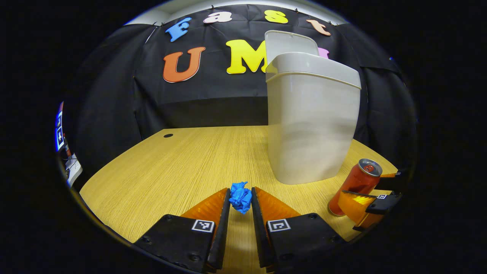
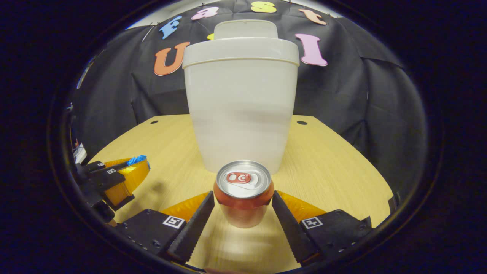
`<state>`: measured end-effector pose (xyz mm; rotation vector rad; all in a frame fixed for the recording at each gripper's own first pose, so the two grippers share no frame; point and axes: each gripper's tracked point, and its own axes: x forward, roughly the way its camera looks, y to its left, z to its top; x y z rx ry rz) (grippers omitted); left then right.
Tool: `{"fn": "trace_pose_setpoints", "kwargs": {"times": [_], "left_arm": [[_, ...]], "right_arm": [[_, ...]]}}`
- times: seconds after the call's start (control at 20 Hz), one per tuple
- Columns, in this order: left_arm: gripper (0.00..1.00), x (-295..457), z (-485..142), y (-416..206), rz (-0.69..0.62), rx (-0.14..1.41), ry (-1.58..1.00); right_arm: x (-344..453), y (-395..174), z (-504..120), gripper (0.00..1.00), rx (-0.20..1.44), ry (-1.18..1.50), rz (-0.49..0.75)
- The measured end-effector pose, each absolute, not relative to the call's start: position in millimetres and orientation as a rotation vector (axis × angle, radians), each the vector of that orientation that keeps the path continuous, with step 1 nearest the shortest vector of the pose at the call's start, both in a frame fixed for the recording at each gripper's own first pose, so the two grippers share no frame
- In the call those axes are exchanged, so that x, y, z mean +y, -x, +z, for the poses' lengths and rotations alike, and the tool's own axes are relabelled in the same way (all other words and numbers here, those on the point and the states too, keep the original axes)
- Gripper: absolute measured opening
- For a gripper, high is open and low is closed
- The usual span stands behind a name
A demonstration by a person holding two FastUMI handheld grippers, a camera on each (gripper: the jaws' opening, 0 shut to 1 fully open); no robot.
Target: Press the lid of the desktop garbage bin to open it, pick up the crumpled paper on the desktop and throw it into the bin, then pick up the pop can on the desktop and drop it into the bin, and finally close the garbage bin lid.
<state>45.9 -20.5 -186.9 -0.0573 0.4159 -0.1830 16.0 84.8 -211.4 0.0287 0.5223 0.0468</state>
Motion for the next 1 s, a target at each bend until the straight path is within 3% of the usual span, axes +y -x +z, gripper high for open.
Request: {"fn": "trace_pose_setpoints", "kwargs": {"times": [0.1, 0.15, 0.2, 0.3, 0.4, 0.45, 0.5, 1.0], "left_arm": [[0.36, -22.6, -186.1, -46.1, -0.188, 0.418, 0.058], [0.41, -22.5, -185.0, -45.5, -0.189, 0.417, 0.058], [0.36, -23.2, -184.3, -44.5, -0.191, 0.417, 0.058], [0.36, -24.0, -183.1, -43.5, -0.194, 0.416, 0.063], [0.36, -23.8, -180.7, -42.8, -0.191, 0.414, 0.062], [0.41, -23.9, -179.9, -42.9, -0.190, 0.413, 0.063], [0.36, -23.9, -179.4, -42.6, -0.190, 0.412, 0.065], [0.36, -5.1, -122.9, -32.9, -0.135, 0.274, 0.078]], "right_arm": [[85.7, -15.9, -212.5, 0.94, 0.521, -0.025, 0.051], [85.6, -15.7, -210.6, 0.90, 0.516, -0.020, 0.052], [85.1, -16.0, -210.5, 0.86, 0.514, -0.015, 0.052], [84.6, -15.2, -206.1, 0.82, 0.500, -0.008, 0.058], [86.7, -13.6, -193.6, 0.82, 0.465, -0.004, 0.070], [85.1, -12.3, -186.2, 0.82, 0.443, 0.008, 0.065], [83.6, -9.8, -179.3, 0.82, 0.416, 0.015, 0.061], [83.5, 11.8, -91.3, 0.81, 0.104, 0.105, 0.118]]}}
